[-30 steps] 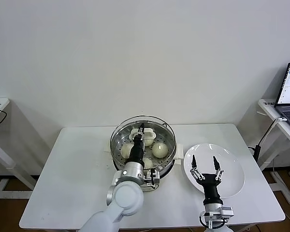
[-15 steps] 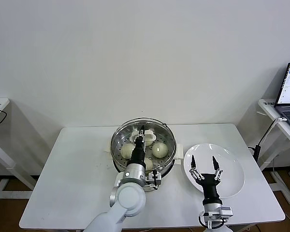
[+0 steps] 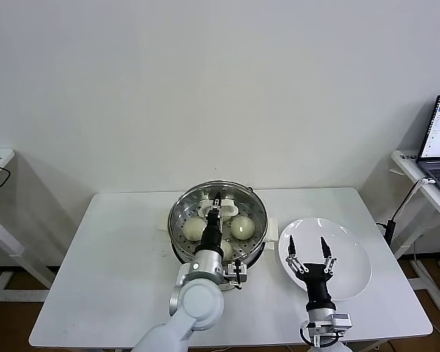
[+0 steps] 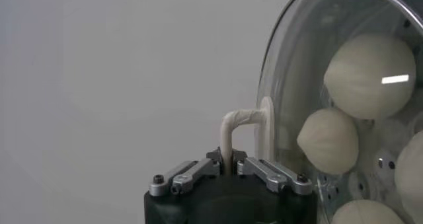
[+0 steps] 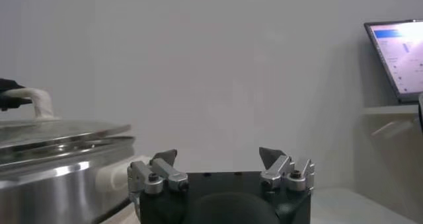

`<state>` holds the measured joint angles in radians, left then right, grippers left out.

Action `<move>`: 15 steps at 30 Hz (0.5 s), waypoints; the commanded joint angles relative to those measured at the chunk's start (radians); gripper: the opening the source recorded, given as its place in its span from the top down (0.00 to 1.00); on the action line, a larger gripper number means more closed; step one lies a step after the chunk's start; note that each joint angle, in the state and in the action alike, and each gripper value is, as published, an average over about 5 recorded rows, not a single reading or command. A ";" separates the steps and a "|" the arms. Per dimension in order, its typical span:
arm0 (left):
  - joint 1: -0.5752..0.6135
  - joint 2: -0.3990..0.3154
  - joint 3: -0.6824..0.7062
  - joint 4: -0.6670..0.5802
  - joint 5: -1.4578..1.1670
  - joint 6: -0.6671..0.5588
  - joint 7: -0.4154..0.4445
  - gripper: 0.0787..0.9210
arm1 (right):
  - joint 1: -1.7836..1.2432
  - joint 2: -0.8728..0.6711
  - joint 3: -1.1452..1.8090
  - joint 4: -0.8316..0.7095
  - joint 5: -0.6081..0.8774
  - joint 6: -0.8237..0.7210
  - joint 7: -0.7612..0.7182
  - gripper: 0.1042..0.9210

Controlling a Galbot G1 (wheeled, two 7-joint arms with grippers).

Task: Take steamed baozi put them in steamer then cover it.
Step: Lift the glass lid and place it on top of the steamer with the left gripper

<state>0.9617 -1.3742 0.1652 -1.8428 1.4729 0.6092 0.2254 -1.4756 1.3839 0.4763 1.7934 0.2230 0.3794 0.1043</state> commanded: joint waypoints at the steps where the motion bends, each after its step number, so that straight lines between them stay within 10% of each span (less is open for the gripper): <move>1: 0.010 -0.003 -0.006 0.010 0.008 -0.006 -0.003 0.87 | 0.002 0.000 -0.001 -0.001 0.000 0.001 -0.001 0.12; 15: 0.012 -0.010 -0.005 0.014 0.012 -0.009 -0.003 0.87 | 0.005 0.000 -0.006 -0.010 -0.003 0.002 -0.002 0.12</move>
<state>0.9724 -1.3824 0.1596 -1.8294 1.4827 0.6009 0.2220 -1.4715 1.3834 0.4711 1.7851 0.2201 0.3817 0.1022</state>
